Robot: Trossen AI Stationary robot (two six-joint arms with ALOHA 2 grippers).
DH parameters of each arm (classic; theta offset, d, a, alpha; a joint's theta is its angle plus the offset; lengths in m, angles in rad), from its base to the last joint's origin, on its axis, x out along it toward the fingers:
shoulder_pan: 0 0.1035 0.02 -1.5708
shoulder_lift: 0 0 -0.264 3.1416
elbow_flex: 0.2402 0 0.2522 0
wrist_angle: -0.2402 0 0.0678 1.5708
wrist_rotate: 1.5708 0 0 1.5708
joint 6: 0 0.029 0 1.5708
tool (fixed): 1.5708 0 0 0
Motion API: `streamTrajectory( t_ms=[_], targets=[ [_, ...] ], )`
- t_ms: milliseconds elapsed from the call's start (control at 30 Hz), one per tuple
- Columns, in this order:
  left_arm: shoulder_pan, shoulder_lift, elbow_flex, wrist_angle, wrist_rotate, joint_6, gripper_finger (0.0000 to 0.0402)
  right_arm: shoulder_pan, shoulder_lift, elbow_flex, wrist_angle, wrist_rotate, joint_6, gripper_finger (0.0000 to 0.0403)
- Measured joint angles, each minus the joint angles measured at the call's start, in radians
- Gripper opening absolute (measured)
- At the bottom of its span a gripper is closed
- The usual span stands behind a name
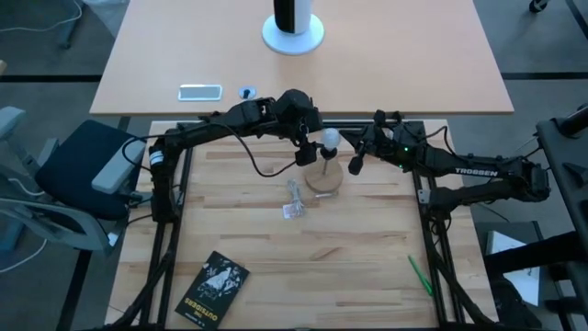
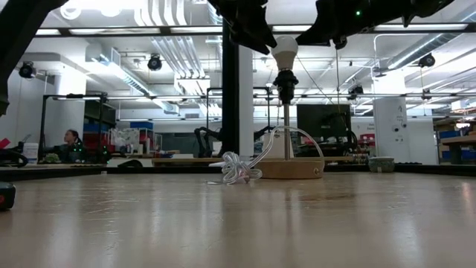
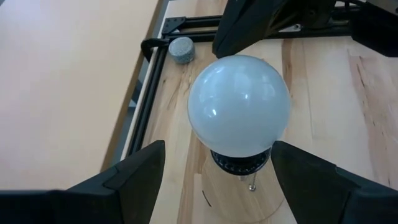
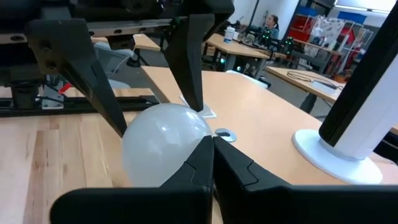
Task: Screw lightbulb
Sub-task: Insert the lightbulb into the lamp
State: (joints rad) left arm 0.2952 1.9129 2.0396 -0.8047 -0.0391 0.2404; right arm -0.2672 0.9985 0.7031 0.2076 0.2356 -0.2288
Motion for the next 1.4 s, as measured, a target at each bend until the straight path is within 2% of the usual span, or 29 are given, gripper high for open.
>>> streamTrajectory(
  t_ms=[400,600,733,833,967,1067,1167,1200,1267,1400],
  targets=[
    [0.003,-0.031,0.000,-0.080,-0.022,-0.008,0.0283,0.003,-0.031,0.001,-0.026,-0.014,0.011,0.0000],
    [0.002,-0.035,0.000,-0.110,-0.068,-0.021,0.0283,0.003,-0.057,0.001,-0.027,-0.005,0.008,0.0000],
    [0.001,-0.040,0.000,-0.159,-0.118,-0.040,0.0281,0.003,-0.085,0.001,-0.106,0.101,-0.035,0.0000],
    [-0.011,-0.053,-0.005,-0.258,-0.140,-0.076,0.0260,-0.003,-0.110,-0.001,-0.165,0.125,-0.040,0.0000],
    [-0.039,-0.113,-0.121,-0.227,-0.137,-0.100,0.0192,-0.029,-0.121,-0.005,-0.162,0.082,-0.086,0.0000],
    [-0.053,-0.200,-0.281,-0.122,-0.135,-0.120,0.0114,-0.061,-0.117,-0.005,-0.131,0.030,-0.126,0.0000],
    [-0.055,-0.324,-0.476,0.091,-0.136,-0.173,0.0027,-0.117,-0.114,-0.006,-0.114,-0.097,-0.118,0.0000],
    [-0.060,-0.370,-0.553,0.181,-0.138,-0.177,0.0015,-0.141,-0.114,-0.006,-0.114,-0.151,-0.099,0.0000],
    [-0.085,-0.465,-0.717,0.436,-0.142,-0.147,0.0015,-0.183,-0.113,-0.007,-0.114,-0.236,-0.061,0.0000],
    [-0.173,-0.590,-1.050,1.086,-0.184,-0.004,0.0004,-0.213,-0.112,-0.026,-0.096,-0.258,-0.029,0.0000]
  ],
)
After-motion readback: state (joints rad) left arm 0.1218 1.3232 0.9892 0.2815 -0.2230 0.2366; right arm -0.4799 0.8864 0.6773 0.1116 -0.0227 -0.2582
